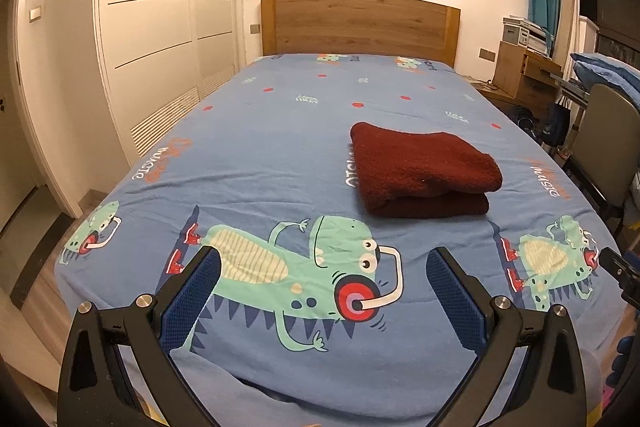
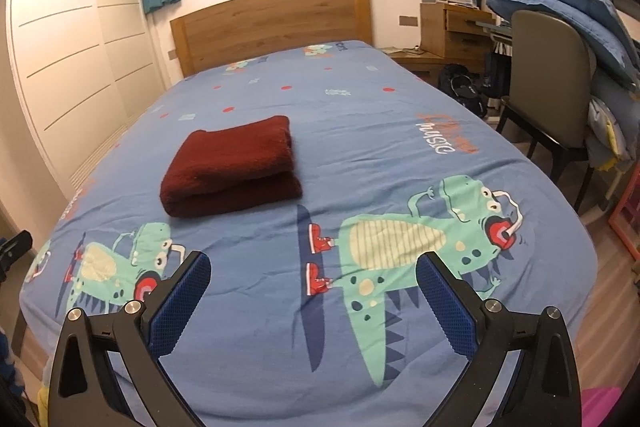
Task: Fold small clothes
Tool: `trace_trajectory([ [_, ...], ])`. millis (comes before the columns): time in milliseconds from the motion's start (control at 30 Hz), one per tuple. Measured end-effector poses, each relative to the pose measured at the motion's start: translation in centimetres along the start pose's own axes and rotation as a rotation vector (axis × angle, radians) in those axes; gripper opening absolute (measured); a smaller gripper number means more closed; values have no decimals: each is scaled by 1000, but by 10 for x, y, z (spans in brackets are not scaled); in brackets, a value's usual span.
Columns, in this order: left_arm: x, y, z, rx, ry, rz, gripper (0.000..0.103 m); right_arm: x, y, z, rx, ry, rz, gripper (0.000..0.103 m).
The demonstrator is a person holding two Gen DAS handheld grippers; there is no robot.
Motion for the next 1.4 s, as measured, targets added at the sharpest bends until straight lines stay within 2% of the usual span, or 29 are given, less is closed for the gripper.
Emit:
trace_trajectory([
  [400, 2, -2, 7, -13, -1, 12, 101, 5, -18, 7, 26, 11, 31, 103],
  [1400, 6, -2, 18, -3, 13, 10, 101, 10, -19, 13, 28, 28, 28, 103],
])
Point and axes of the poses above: each gripper's, at about its wrist camera, not at the fingertips, and z roughly the way its jaws point, y to its left, x to its underside, the point moved 3 cm from there along z, roughly the way its jaws point, and after that the axes turned 6 degrees about -z, right-handed, at the moved point
